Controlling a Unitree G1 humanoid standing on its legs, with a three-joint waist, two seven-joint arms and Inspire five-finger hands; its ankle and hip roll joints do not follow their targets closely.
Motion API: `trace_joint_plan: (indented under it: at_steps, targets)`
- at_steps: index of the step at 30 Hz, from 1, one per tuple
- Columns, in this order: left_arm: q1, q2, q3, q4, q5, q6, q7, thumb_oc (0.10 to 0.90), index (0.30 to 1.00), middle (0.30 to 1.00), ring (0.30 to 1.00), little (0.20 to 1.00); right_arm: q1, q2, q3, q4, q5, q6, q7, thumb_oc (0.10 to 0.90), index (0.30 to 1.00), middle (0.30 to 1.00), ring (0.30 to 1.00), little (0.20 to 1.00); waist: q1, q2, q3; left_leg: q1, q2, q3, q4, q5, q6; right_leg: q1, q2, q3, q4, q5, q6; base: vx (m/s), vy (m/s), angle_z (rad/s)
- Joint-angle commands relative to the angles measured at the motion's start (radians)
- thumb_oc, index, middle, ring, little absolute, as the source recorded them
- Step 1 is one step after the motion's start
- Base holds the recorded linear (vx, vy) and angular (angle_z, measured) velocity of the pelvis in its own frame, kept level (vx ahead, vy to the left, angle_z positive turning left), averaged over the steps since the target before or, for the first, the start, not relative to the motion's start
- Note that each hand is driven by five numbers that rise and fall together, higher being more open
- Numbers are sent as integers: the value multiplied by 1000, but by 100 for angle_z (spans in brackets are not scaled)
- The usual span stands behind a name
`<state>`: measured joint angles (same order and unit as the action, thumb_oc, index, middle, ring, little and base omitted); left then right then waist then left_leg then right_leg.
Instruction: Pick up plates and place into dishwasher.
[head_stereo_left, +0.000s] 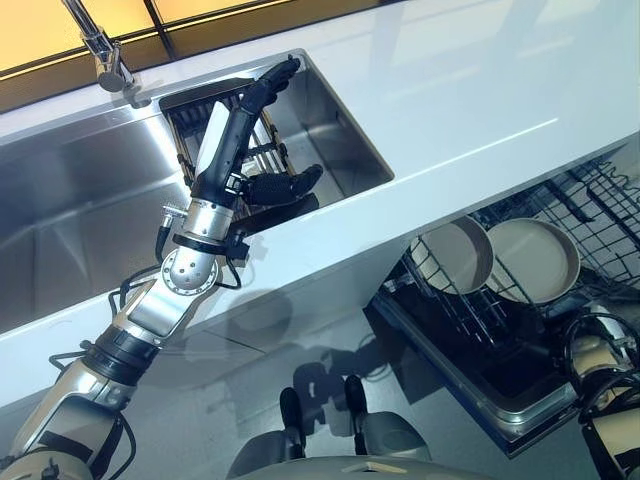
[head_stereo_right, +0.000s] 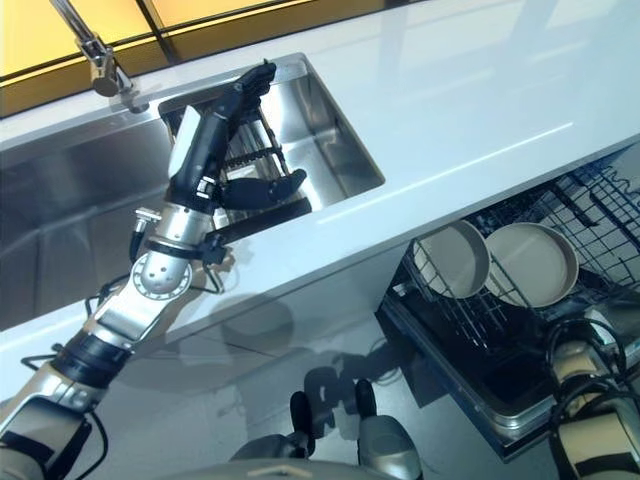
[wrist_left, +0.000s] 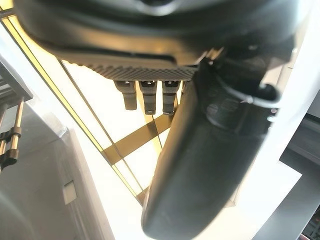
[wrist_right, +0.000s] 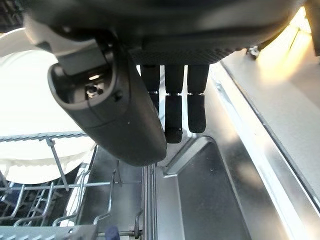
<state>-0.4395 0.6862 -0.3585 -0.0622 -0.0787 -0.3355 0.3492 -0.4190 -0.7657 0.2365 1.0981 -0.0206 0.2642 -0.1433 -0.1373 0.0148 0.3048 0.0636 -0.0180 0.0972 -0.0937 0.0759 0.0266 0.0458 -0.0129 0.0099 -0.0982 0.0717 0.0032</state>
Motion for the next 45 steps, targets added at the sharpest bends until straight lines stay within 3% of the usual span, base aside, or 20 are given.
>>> trace_joint_plan:
  at_steps: [1,10,29,35,45]
  targets:
    - [-220,-29,-30,-1,10,-104,57,800,900,900,900,900,-309,70,80,-44,-26,-146,65,100,300,300,300,200,94,61,-8,42,-51,-37,6,-164,30,45,57,-44,11,-83,-6,0,0,0]
    - [-195,-24,-22,28,15,-109,60,800,900,900,900,900,-378,26,149,12,-146,-115,115,100,300,300,300,200,123,38,-34,57,-54,-66,6,-160,32,72,59,-61,11,-91,-14,36,-1,8]
    - [-147,-14,22,59,7,-140,49,800,900,900,900,900,-425,15,135,-42,-72,-115,30,100,300,300,300,200,152,20,-50,61,-60,-99,6,-154,32,88,61,-81,11,-98,-17,17,1,8]
    - [-119,-12,32,45,0,-153,45,800,900,900,900,900,-364,2,71,-102,-6,-204,-108,100,300,300,300,200,144,22,-51,67,-61,-99,6,-158,35,92,60,-75,11,-97,-14,0,0,0]
    - [-106,-15,33,46,22,-154,73,800,900,900,900,900,-338,-29,-3,-233,58,-282,-230,100,300,300,300,200,130,33,-49,72,-65,-106,6,-158,33,95,59,-63,11,-95,-12,0,0,0]
